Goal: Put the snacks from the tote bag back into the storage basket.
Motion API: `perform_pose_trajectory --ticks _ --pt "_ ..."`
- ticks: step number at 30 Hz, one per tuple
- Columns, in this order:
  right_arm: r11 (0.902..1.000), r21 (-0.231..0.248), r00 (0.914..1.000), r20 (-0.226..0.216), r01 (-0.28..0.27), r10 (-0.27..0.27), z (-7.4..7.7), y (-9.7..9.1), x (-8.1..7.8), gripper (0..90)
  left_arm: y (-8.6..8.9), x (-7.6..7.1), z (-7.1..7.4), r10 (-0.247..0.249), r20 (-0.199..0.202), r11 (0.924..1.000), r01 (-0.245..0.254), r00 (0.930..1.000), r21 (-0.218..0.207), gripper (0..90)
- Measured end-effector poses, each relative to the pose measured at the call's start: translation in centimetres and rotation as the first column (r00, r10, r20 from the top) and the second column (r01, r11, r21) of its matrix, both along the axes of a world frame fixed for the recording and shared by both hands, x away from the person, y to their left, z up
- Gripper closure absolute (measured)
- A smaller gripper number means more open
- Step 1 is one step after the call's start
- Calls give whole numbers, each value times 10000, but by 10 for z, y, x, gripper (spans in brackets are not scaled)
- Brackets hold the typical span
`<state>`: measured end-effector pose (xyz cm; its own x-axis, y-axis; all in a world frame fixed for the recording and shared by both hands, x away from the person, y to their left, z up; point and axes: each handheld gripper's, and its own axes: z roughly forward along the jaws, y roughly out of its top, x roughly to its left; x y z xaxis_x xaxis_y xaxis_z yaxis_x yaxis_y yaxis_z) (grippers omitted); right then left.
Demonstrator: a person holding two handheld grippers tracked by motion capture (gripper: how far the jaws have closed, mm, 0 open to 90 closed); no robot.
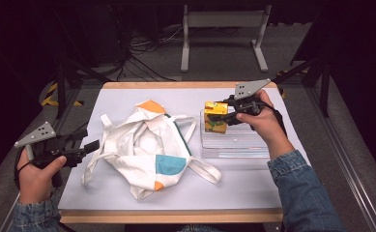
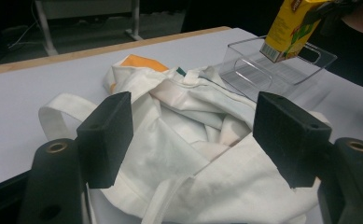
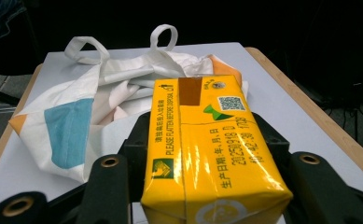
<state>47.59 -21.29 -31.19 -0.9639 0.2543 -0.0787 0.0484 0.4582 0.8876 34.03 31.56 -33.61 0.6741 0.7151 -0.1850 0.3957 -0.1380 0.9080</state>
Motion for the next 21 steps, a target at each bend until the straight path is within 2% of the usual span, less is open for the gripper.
perform_pose_trajectory --ticks 8,21 --pt "10000 -66 9998 -195 58 -60 -15 -4 0 516 0 0 0 -7 22 10000 7 10000 24 297" --pt "9992 -353 9990 -404 -183 169 -37 -4 -3 516 -1 1 -1 45 1 10000 -45 10000 89 296"
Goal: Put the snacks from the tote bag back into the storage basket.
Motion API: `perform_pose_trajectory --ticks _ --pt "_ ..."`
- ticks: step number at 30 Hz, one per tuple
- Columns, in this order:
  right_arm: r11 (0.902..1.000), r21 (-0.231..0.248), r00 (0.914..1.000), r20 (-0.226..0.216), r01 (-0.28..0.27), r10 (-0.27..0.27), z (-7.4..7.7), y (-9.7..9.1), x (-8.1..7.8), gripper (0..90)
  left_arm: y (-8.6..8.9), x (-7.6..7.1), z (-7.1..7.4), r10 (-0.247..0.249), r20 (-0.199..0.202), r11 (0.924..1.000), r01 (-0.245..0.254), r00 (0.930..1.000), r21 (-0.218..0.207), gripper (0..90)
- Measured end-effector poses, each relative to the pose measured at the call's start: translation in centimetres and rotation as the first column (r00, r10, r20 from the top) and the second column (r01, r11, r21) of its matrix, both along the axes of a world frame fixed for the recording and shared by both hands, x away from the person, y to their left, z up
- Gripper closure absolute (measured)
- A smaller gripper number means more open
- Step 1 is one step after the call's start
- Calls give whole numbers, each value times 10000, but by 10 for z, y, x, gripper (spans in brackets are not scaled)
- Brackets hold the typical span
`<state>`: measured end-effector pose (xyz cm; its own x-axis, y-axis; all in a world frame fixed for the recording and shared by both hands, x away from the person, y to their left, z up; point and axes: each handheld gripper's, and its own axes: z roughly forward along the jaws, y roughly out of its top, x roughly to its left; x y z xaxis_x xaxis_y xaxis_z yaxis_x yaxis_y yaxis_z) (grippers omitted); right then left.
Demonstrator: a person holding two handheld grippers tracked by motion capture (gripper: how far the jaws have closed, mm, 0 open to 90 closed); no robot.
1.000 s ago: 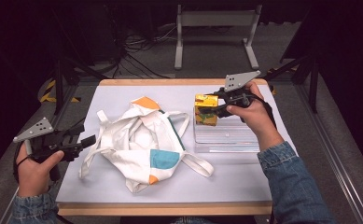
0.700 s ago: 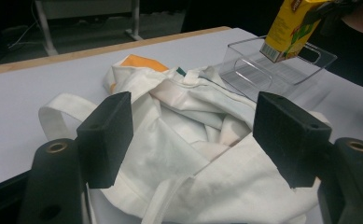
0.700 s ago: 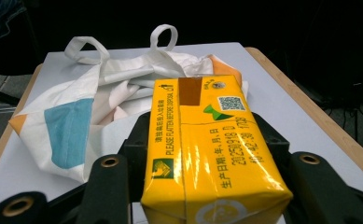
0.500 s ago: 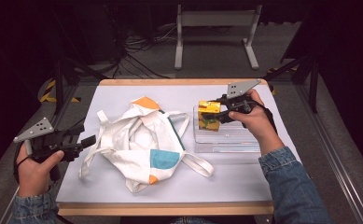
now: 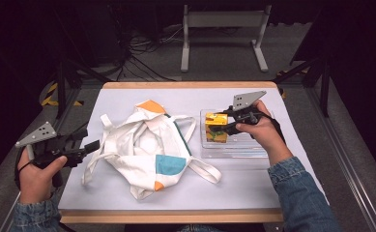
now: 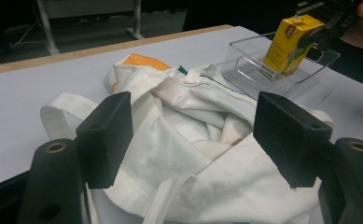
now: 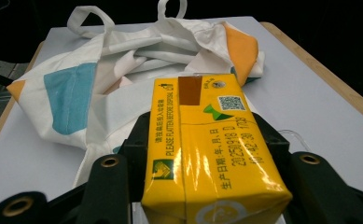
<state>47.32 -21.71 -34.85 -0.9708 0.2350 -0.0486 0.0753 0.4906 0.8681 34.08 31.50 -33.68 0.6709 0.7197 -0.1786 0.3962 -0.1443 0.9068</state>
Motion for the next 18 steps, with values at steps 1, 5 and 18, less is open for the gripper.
perform_pose_trajectory --ticks 1,5,18 --pt "10000 8 10000 -25 -32 32 -2 0 0 516 0 0 0 9 -19 10000 -9 10000 -3 296" --pt "9997 -82 9997 -46 -223 222 -8 1 -2 516 0 0 0 31 -37 10000 -31 10000 11 296" --pt "9974 -290 9975 -270 -656 648 -22 3 -6 516 -1 0 -1 27 -50 10000 -27 10000 18 296"
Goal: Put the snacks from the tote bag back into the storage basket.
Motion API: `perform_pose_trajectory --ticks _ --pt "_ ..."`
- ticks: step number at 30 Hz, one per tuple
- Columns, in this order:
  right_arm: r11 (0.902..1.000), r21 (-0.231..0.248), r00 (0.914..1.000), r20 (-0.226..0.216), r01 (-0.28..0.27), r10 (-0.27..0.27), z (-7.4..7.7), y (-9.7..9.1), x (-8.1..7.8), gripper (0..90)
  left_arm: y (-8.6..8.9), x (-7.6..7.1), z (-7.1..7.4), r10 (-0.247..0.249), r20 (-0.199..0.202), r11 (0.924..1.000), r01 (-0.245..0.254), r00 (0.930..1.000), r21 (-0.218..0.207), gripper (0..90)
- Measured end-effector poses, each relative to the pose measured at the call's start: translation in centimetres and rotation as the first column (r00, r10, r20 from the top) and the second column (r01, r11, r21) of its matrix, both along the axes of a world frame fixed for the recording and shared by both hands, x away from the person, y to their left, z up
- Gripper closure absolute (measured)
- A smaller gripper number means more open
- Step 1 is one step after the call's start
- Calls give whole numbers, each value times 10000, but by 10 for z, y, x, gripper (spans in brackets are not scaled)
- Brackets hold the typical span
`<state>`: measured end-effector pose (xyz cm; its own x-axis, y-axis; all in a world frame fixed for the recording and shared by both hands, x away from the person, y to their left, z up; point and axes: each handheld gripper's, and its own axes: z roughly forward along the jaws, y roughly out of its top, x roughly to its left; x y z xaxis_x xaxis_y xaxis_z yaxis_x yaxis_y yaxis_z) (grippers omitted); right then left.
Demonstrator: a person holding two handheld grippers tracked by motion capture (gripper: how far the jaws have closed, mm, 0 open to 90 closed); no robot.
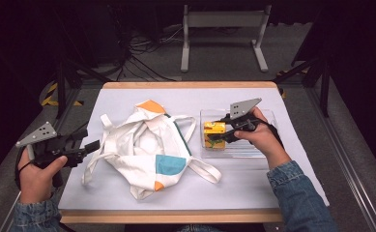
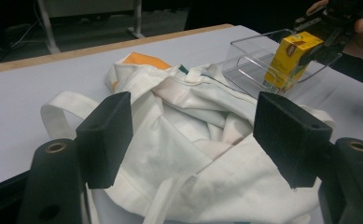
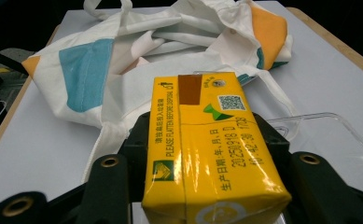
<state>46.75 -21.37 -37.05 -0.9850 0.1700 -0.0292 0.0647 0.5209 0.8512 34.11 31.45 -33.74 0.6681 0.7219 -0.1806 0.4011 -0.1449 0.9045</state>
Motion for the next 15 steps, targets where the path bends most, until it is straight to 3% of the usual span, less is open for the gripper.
perform_pose_trajectory --ticks 15 --pt "9985 -274 9987 -192 -482 477 -7 1 -6 516 0 0 0 -35 -8 10000 35 10000 -3 296"
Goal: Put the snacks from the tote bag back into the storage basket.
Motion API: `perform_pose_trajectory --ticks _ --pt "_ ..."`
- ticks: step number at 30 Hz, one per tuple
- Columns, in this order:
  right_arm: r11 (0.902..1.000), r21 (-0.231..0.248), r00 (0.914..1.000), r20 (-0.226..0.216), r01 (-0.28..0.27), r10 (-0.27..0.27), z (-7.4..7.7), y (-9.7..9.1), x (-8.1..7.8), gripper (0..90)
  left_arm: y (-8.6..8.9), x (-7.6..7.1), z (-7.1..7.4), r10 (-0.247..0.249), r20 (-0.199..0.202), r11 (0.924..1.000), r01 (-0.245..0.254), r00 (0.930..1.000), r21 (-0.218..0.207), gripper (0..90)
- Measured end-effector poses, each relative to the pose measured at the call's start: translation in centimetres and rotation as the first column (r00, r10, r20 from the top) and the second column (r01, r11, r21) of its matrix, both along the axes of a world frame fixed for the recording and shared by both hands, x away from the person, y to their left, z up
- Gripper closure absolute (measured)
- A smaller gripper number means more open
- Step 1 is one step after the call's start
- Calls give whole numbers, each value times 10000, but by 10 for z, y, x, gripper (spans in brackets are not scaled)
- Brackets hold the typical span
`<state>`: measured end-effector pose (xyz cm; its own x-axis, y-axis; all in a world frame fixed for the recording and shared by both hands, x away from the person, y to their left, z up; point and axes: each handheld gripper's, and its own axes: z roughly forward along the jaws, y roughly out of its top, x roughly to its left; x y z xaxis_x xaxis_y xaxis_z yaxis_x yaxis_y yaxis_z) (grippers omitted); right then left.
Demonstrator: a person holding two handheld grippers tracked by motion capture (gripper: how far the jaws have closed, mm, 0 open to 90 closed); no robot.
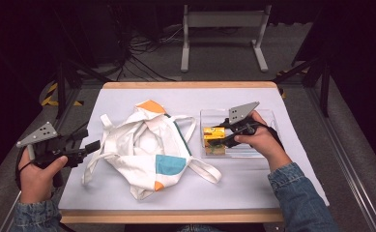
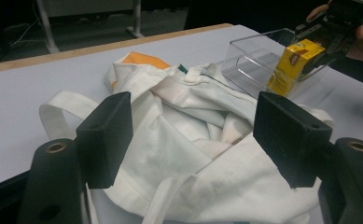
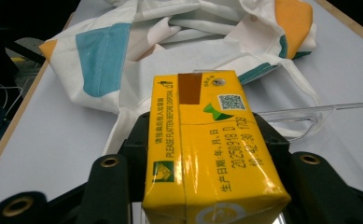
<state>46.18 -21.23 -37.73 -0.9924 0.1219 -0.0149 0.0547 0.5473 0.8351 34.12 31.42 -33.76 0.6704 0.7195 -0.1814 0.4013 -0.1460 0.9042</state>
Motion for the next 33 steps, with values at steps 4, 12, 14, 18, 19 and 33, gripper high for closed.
perform_pose_trajectory --ticks 4,12,14,18,19,33 --pt "10000 -53 10000 -60 -25 25 -2 -1 -1 515 0 0 0 3 -3 10000 -3 10000 19 296" --pt "9999 -160 9999 -118 -62 60 -4 -1 -1 513 -1 1 -1 2 6 10000 -2 10000 19 296" --pt "9998 -188 9999 -133 -54 52 -4 -2 -1 512 -1 1 -1 -4 -24 10000 4 10000 13 296" --pt "9997 -236 9998 -151 -93 89 -4 -3 -1 509 -1 1 -1 -26 -43 10000 26 10000 16 296" --pt "9996 -255 9998 -155 -90 86 -4 -4 -1 508 -1 1 -1 -22 -29 10000 22 10000 11 296" --pt "9993 -385 9999 -106 -22 18 -4 -12 -2 503 -2 1 -1 -60 -60 10000 61 10000 54 295"
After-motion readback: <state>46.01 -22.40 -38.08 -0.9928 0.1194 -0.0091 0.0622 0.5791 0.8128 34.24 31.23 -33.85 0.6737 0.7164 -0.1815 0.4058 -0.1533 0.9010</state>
